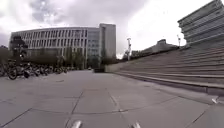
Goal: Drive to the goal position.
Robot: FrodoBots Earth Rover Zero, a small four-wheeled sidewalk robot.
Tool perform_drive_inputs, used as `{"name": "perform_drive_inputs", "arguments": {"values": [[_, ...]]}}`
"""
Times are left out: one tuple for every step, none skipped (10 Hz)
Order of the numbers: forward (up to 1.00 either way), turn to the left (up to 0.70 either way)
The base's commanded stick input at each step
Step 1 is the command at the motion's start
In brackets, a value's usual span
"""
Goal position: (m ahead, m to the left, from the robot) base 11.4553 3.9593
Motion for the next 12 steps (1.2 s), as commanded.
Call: {"name": "perform_drive_inputs", "arguments": {"values": [[0.70, 0.00], [0.70, 0.00], [0.70, 0.00], [0.70, 0.00], [0.70, 0.00], [0.70, 0.00], [0.70, 0.00], [0.70, 0.00], [0.70, 0.00], [0.70, 0.00], [0.70, 0.00], [0.70, 0.00]]}}
